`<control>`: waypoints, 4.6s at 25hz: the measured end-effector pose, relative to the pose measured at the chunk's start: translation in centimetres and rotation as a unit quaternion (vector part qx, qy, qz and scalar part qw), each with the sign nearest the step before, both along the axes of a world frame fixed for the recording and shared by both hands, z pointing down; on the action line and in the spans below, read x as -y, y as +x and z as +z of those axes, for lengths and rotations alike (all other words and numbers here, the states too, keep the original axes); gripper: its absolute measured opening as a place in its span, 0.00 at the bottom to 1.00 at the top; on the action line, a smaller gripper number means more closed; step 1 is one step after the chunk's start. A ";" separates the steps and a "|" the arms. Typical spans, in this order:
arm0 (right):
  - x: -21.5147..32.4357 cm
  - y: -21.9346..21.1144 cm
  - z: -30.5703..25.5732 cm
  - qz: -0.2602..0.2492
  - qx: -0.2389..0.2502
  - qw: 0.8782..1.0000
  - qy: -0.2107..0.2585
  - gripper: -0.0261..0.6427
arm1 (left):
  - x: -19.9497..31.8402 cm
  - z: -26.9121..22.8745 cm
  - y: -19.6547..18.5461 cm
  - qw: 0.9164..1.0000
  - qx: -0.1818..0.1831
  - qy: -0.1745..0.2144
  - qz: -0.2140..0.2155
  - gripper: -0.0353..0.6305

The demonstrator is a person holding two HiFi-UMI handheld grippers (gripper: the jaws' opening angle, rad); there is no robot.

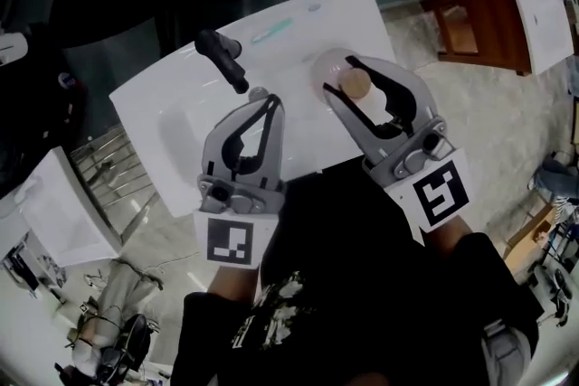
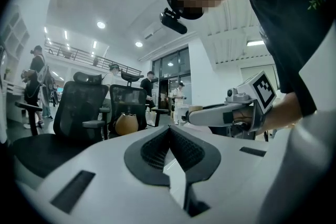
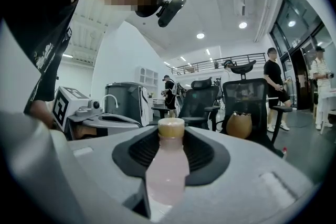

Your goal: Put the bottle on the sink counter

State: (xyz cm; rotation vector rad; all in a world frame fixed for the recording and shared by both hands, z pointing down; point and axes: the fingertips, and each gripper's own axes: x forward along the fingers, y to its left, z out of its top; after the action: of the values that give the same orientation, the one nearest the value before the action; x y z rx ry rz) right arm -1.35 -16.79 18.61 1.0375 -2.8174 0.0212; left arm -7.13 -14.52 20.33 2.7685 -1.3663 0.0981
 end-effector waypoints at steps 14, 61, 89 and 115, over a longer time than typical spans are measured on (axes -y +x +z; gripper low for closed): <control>6.3 -2.3 13.4 -0.068 -0.072 0.994 -0.043 0.24 | 4.0 9.7 1.1 0.996 0.037 -0.035 -0.076 0.07; 11.0 -6.0 25.4 -0.109 -0.031 0.993 -0.029 0.43 | 5.9 19.2 0.5 0.986 0.025 -0.112 -0.122 0.07; 0.5 -2.2 6.4 -0.096 0.022 0.994 0.039 0.22 | -3.2 4.1 -1.4 0.989 0.046 -0.010 -0.142 0.07; -16.4 -11.0 -6.5 -0.059 0.114 0.991 0.049 0.03 | -23.3 -4.2 -15.4 0.984 0.027 0.023 -0.177 0.07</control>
State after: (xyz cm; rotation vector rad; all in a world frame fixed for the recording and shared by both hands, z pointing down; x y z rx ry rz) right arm -12.40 -0.35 12.08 0.9405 -3.1115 -0.0112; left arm -22.55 8.78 16.11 2.5238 -1.8699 0.1275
